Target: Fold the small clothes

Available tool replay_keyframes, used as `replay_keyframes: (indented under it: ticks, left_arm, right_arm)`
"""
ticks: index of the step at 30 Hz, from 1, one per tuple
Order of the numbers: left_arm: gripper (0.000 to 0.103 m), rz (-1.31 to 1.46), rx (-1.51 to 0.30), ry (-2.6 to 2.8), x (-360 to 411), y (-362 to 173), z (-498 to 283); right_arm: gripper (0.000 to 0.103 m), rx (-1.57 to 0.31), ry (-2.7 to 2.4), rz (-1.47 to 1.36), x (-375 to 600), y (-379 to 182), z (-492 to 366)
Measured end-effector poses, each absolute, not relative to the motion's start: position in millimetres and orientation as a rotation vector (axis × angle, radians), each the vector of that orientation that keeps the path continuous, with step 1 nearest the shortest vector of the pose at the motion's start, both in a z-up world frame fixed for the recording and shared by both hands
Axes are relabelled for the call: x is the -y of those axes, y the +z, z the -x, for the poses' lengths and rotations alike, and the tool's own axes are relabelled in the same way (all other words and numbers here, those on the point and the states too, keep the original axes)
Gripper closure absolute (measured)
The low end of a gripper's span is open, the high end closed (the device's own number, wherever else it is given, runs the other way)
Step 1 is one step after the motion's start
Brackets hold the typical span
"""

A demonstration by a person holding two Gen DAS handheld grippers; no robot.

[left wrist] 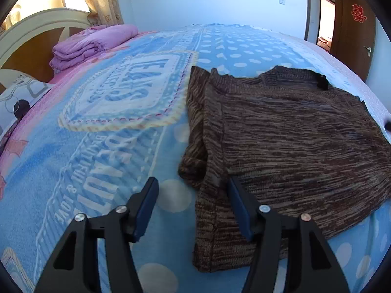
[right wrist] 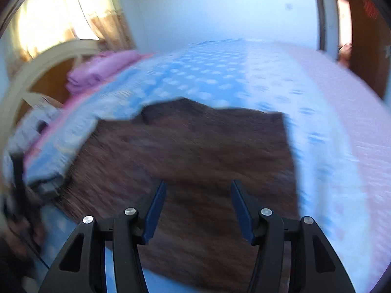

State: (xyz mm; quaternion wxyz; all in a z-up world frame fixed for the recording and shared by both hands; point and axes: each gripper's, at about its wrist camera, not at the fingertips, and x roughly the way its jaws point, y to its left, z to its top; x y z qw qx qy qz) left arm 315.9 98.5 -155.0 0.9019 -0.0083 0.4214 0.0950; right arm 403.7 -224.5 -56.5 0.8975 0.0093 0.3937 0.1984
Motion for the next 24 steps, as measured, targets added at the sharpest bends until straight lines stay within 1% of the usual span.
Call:
replay_keyframes:
  ticks: [1, 2, 4, 5, 8, 11, 14, 16, 19, 22, 24]
  left_arm:
    - [0.036, 0.017, -0.871, 0.201, -98.7, -155.8, -315.9]
    - [0.035, 0.02, -0.871, 0.208, -99.7, -156.4, -316.4]
    - [0.034, 0.023, -0.866, 0.213, -98.6, -157.2, -314.0]
    - [0.034, 0.026, -0.863, 0.214, -98.6, -157.7, -312.8]
    - [0.03, 0.034, -0.859, 0.217, -99.4, -159.1, -311.1]
    - [0.028, 0.049, -0.857, 0.216, -101.9, -159.8, -309.6]
    - [0.024, 0.085, -0.855, 0.206, -107.2, -160.0, -307.9]
    - [0.02, 0.108, -0.854, 0.19, -110.0, -160.2, -307.1]
    - [0.015, 0.102, -0.859, 0.184, -107.4, -160.9, -308.0]
    - [0.013, 0.084, -0.864, 0.193, -104.6, -161.4, -308.2]
    - [0.011, 0.086, -0.864, 0.194, -104.8, -161.3, -307.9]
  right_arm:
    - [0.047, -0.836, 0.39, -0.015, 217.4, -56.1, -420.8]
    - [0.047, -0.903, 0.386, -0.046, 213.7, -62.8, -440.8]
    - [0.047, -1.105, 0.416, -0.156, 207.6, -93.8, -480.7]
    - [0.047, -1.15, 0.404, -0.163, 205.4, -105.2, -490.7]
    - [0.047, -1.062, 0.361, -0.063, 194.0, -109.6, -513.5]
    - [0.047, -1.027, 0.325, -0.115, 196.8, -107.9, -522.2]
    - [0.047, -0.946, 0.312, -0.052, 188.9, -90.2, -501.8]
    - [0.047, -0.883, 0.322, -0.014, 186.4, -74.7, -477.7]
    - [0.047, -0.919, 0.455, -0.002, 169.4, -71.7, -446.7]
    - [0.047, -1.002, 0.506, 0.127, 141.5, -98.0, -432.4]
    - [0.047, -0.989, 0.459, 0.171, 134.9, -110.8, -437.3]
